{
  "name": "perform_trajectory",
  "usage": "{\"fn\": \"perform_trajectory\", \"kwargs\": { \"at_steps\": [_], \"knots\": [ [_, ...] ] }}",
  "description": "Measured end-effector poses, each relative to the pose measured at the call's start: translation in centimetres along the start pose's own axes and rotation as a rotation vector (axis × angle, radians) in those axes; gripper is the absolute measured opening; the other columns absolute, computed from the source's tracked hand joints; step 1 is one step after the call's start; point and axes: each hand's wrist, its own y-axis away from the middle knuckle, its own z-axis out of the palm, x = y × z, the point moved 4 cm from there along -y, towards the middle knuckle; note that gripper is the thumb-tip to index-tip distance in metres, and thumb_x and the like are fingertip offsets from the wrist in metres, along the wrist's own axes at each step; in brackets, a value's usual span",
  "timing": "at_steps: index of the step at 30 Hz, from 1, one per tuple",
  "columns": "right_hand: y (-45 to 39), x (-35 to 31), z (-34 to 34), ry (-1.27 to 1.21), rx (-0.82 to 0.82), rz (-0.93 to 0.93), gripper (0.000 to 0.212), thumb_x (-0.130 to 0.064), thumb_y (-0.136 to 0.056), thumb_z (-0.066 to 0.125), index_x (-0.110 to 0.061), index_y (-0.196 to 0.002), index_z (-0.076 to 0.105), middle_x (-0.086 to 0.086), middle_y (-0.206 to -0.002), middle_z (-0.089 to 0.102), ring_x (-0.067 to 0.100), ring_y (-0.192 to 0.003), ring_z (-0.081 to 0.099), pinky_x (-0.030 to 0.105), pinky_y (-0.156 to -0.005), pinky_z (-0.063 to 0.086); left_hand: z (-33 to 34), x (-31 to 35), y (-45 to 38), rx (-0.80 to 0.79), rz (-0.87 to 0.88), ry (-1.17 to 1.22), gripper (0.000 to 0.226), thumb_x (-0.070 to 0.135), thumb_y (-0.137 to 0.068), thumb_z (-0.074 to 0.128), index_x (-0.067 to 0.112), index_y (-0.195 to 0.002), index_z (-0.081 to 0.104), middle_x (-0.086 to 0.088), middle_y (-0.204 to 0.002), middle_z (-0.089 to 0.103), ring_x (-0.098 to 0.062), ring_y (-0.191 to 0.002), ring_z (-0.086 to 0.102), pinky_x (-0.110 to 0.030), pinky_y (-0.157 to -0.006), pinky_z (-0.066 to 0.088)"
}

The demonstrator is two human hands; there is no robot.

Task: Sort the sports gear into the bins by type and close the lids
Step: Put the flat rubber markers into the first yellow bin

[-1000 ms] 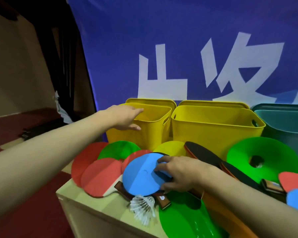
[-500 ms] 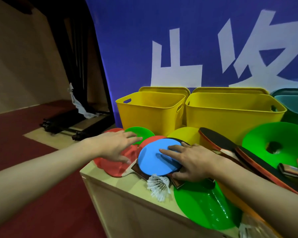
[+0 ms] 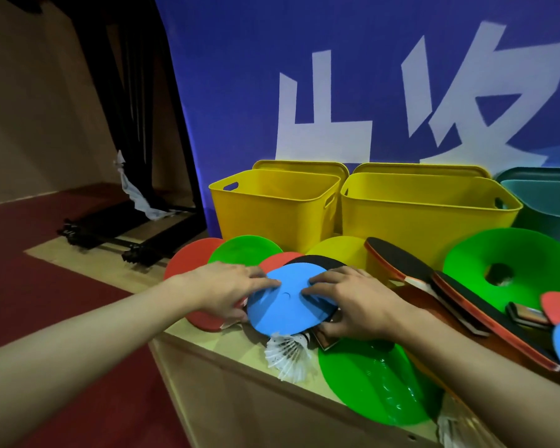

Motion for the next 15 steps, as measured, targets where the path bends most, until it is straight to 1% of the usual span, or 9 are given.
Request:
{"fn": "perform_trajectory", "kwargs": {
  "at_steps": [3, 5, 7, 10, 12, 15],
  "knots": [
    [0.2, 0.0, -0.1, -0.025, 0.062, -0.01, 0.063, -0.07, -0.087, 0.052, -0.042, -0.143, 0.05, -0.014, -0.151, 0.048, 0.017, -0.138, 0.043, 0.044, -0.113, 0.037, 0.3, 0.5, -0.2, -0.003, 0.003, -0.03, 0.089, 0.052, -0.091, 0.066, 0.036, -0.161, 0.012, 0.0, -0.161, 0.031, -0.024, -0.138, 0.045, -0.04, -0.099, 0.049],
    [0.0, 0.3, -0.6, -0.05, 0.078, -0.009, 0.058, -0.07, -0.09, 0.051, -0.041, -0.141, 0.054, -0.016, -0.148, 0.051, 0.014, -0.134, 0.048, 0.04, -0.106, 0.042, 0.2, 0.5, -0.1, 0.004, -0.001, -0.016, 0.089, 0.052, -0.091, 0.065, 0.037, -0.161, 0.011, 0.002, -0.163, 0.029, -0.023, -0.139, 0.044, -0.039, -0.099, 0.047],
    [-0.4, 0.3, -0.9, -0.025, 0.07, -0.031, 0.054, -0.066, -0.092, 0.053, -0.039, -0.139, 0.057, -0.016, -0.145, 0.054, 0.013, -0.13, 0.053, 0.039, -0.101, 0.047, 0.1, 0.5, 0.4, 0.012, -0.018, 0.016, 0.091, 0.051, -0.092, 0.064, 0.037, -0.161, 0.007, 0.003, -0.165, 0.024, -0.022, -0.142, 0.04, -0.038, -0.104, 0.043],
    [-0.8, 0.2, -0.7, 0.029, 0.077, -0.049, 0.048, -0.057, -0.094, 0.056, -0.037, -0.136, 0.059, -0.014, -0.141, 0.057, 0.015, -0.125, 0.057, 0.041, -0.097, 0.05, 0.0, 0.6, 1.4, 0.039, -0.062, 0.08, 0.092, 0.046, -0.094, 0.061, 0.036, -0.161, -0.001, 0.004, -0.168, 0.013, -0.021, -0.146, 0.033, -0.034, -0.111, 0.037],
    [-1.0, 0.1, -0.7, 0.038, 0.116, -0.041, 0.043, -0.055, -0.096, 0.053, -0.036, -0.134, 0.062, -0.013, -0.139, 0.06, 0.015, -0.124, 0.059, 0.041, -0.095, 0.051, 0.0, 0.9, 2.3, 0.064, -0.071, 0.096, 0.09, 0.042, -0.096, 0.058, 0.036, -0.161, -0.004, 0.005, -0.168, 0.01, -0.02, -0.148, 0.03, -0.032, -0.112, 0.035],
    [-1.3, 0.1, -1.2, 0.067, 0.225, -0.02, 0.037, -0.048, -0.101, 0.048, -0.035, -0.131, 0.065, -0.009, -0.135, 0.065, 0.017, -0.12, 0.064, 0.037, -0.092, 0.054, 0.0, 1.3, 3.2, 0.097, -0.07, 0.054, 0.083, 0.04, -0.099, 0.052, 0.029, -0.162, 0.0, 0.003, -0.168, 0.012, -0.019, -0.149, 0.029, -0.031, -0.117, 0.032]
  ]
}}
